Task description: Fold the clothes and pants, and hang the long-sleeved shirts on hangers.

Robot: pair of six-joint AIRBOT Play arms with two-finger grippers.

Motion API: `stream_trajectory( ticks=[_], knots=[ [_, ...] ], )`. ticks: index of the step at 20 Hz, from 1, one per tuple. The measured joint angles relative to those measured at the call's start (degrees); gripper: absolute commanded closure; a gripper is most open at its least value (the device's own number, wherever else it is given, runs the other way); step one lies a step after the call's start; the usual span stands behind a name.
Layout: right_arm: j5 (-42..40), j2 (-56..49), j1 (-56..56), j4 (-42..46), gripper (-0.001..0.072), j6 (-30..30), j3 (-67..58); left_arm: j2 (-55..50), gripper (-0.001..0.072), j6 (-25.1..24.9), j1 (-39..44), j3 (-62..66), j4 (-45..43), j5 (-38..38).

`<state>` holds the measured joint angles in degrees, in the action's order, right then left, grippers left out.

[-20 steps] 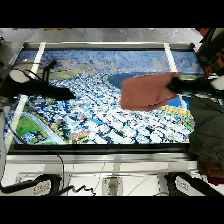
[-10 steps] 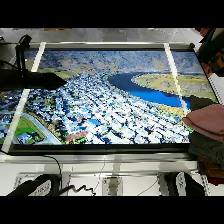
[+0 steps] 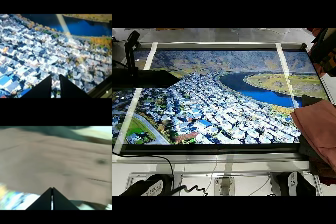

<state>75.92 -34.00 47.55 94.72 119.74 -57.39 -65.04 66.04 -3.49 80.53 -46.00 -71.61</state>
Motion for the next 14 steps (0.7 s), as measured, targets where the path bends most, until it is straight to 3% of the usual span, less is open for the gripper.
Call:
stream_trajectory(
  ticks=[6, 10, 14],
  knots=[
    [-8.96, -2.54, -20.26, -16.83, 0.0695, -20.04, 0.26, 0.04, 0.0598, 0.02, 0.00, -0.02, 0.20, 0.00],
    [-10.75, -7.63, -38.49, -13.60, 0.0695, -26.27, 0.20, 0.04, 0.0598, 0.02, 0.00, -0.02, 0.20, 0.00],
    [-12.02, -15.80, -49.77, -6.16, 0.0694, -26.16, -2.34, 0.04, 0.0598, 0.02, 0.00, 0.00, 0.22, 0.00]
  ],
)
